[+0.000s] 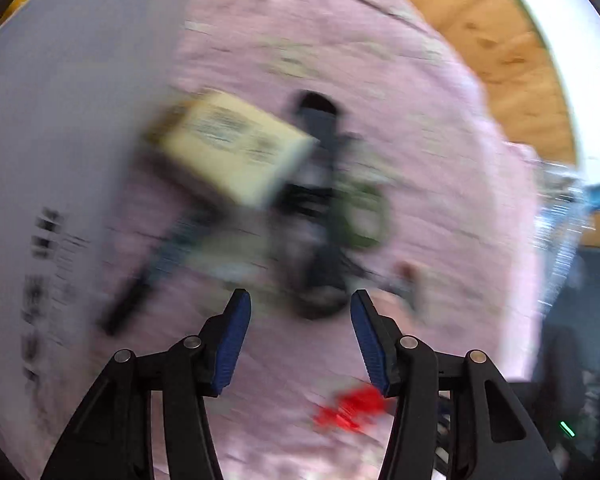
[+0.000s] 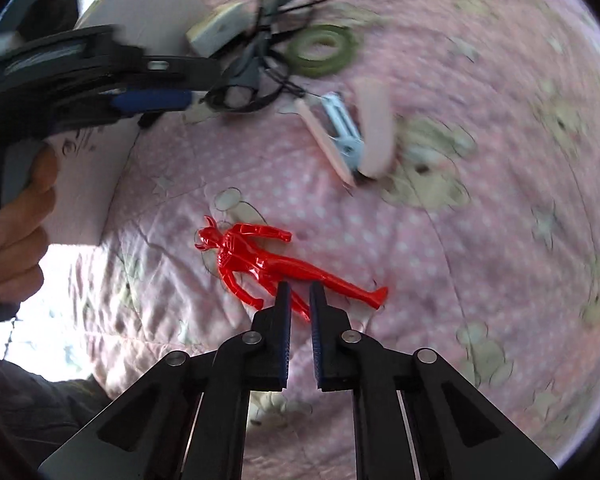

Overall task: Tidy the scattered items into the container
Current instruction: 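Grasp the black sunglasses with left tool while right tool grasps the red figure, then lift the sunglasses with left tool while right tool lifts the red figure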

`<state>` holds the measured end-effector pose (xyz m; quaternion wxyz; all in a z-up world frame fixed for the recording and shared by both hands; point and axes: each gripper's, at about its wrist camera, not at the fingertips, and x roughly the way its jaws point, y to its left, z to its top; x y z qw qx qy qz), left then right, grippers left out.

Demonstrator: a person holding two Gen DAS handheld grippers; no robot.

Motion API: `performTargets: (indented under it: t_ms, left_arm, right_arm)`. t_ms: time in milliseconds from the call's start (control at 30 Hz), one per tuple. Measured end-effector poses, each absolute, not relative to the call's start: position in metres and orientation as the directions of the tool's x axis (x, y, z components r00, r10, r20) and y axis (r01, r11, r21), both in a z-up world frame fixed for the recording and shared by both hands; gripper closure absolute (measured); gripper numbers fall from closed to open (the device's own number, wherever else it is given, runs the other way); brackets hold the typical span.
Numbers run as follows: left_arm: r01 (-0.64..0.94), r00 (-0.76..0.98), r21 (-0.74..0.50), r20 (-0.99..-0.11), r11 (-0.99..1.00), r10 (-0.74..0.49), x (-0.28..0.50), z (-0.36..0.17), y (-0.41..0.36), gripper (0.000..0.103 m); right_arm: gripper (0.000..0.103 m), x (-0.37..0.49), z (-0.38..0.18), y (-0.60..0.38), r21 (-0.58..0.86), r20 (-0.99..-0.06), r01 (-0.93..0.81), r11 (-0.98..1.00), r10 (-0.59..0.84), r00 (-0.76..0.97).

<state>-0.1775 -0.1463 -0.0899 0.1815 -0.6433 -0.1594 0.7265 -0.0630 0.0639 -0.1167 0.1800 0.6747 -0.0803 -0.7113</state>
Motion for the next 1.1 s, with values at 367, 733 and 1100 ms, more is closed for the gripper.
performTargets:
  t_ms: [367,733,1100]
  left_arm:
    - [0.050,-0.142,-0.401,-0.909,-0.915,0.391,-0.206,-0.100,-0.120,0.041]
    - [0.024,-0.070,-0.335,-0.940,-0.942,0.333,-0.189,-0.106,-0.142,0.085]
    - [-0.037,-0.111,-0.309,-0.944,-0.950,0.312,-0.186,-0.105,-0.121,0.084]
  right_arm:
    - [0.056,-0.059,-0.108,0.039,0.372,-0.914,0.241,-0.896,-0.399,-0.073]
    - [0.091,-0.055,-0.115,0.045,0.479,-0.876,0.183,-0.859,-0.481,0.035]
    - [0.092,-0.047,-0.117,0.022,0.330,-0.933,0.332,-0.884,-0.359,-0.029]
